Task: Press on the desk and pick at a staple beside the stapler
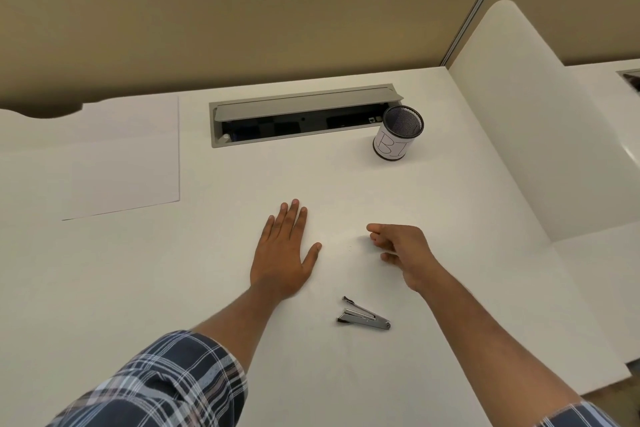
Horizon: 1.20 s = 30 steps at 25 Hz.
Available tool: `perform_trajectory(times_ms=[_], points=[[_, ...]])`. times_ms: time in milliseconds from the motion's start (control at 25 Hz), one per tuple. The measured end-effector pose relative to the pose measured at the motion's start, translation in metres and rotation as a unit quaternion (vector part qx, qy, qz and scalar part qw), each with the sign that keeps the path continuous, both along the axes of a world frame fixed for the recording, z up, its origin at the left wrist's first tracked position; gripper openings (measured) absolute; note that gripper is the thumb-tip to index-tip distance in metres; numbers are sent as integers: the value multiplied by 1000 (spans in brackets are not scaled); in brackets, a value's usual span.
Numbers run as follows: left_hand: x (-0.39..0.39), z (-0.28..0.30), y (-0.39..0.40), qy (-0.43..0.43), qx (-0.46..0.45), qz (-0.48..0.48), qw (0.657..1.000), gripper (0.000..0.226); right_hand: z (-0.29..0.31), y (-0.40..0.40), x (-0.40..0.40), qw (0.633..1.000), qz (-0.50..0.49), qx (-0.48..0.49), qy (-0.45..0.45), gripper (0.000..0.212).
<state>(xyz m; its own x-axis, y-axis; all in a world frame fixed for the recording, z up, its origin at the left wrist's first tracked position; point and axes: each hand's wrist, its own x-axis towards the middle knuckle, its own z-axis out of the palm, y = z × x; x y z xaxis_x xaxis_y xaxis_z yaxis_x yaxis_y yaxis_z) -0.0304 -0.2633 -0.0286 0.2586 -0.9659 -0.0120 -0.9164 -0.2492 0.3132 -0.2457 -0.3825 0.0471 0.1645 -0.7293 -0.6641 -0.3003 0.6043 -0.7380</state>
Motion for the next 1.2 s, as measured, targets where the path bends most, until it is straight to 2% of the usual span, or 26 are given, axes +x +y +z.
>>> perform_trajectory(times_ms=[40,80,160,240,400,480,560,600,640,680,720,760,840,880,960,1080,1160,1200], points=[[0,0,0,-1,1,1,1000,73,-6,3,1,991,52,-98,77,25],[0,0,0,-2,1,1,1000,73,-12,9,1,962,111,-203,143,25],[1,0,1,-1,0,2,1000,73,-28,28,-1,868,234,-371,231,29],[0,0,0,-1,1,0,1000,73,-41,48,-5,771,305,-469,305,38],[0,0,0,0,4,1,1000,73,-51,64,-5,644,369,-555,377,59],[0,0,0,-1,3,0,1000,73,-50,65,-4,587,409,-570,405,55],[0,-1,0,-3,1,0,1000,73,-42,65,3,557,445,-569,410,50],[0,-1,0,-3,-1,-1,1000,73,-38,62,7,559,452,-565,404,47],[0,-1,1,-1,-2,0,1000,73,-34,57,11,577,458,-549,396,42],[1,-1,1,0,-2,0,1000,73,-33,50,13,611,452,-525,382,38],[1,0,1,0,-2,0,1000,73,-33,40,11,674,427,-485,358,38],[0,0,0,-1,-1,0,1000,73,-30,28,8,752,398,-416,320,39],[-1,1,1,0,3,-1,1000,73,-18,14,1,912,277,-231,194,40],[-1,1,1,-1,3,0,1000,73,-13,11,-2,958,202,-149,135,39],[0,1,1,-4,4,0,1000,73,-5,12,-5,991,107,-47,70,36],[0,0,1,-3,3,0,1000,73,-1,12,-7,999,40,18,17,25],[0,0,0,1,2,-1,1000,73,-1,12,-8,999,34,0,25,20],[0,0,1,0,2,-2,1000,73,-4,13,-8,993,70,-55,79,18]])
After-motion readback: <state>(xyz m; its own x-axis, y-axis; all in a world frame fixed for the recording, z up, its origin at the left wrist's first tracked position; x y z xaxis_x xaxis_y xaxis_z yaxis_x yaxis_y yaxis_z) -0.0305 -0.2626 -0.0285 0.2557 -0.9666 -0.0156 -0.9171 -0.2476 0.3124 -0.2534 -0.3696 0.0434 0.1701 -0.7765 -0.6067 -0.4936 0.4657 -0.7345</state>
